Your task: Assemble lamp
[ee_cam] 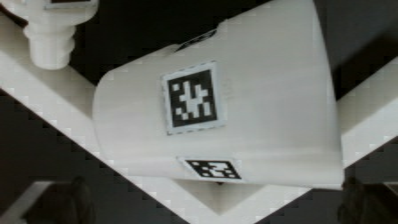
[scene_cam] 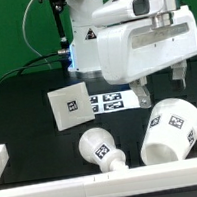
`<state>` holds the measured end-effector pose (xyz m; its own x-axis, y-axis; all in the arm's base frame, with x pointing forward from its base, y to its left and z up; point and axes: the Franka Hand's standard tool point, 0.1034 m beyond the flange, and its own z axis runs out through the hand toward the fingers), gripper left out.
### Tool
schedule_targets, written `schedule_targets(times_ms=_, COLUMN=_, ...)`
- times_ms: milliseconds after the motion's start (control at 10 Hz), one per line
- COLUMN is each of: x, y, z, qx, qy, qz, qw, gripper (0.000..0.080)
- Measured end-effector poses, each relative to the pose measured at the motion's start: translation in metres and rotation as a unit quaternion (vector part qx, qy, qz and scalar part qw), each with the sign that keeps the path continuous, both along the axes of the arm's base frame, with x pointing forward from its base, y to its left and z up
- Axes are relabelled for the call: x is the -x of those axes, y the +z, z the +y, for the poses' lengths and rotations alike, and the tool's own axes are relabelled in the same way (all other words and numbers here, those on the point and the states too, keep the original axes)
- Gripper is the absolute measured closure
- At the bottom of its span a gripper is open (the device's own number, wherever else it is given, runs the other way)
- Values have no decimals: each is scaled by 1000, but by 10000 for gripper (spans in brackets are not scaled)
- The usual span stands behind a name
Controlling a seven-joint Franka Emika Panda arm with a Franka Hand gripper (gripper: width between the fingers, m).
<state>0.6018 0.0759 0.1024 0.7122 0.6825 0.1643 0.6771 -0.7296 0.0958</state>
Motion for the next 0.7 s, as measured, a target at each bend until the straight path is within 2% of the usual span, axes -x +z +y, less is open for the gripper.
schedule_targets(times_ms=700, x=-1, y=1, z=-2, qx=-1, qy=-4, qz=0, qw=1000, gripper=100)
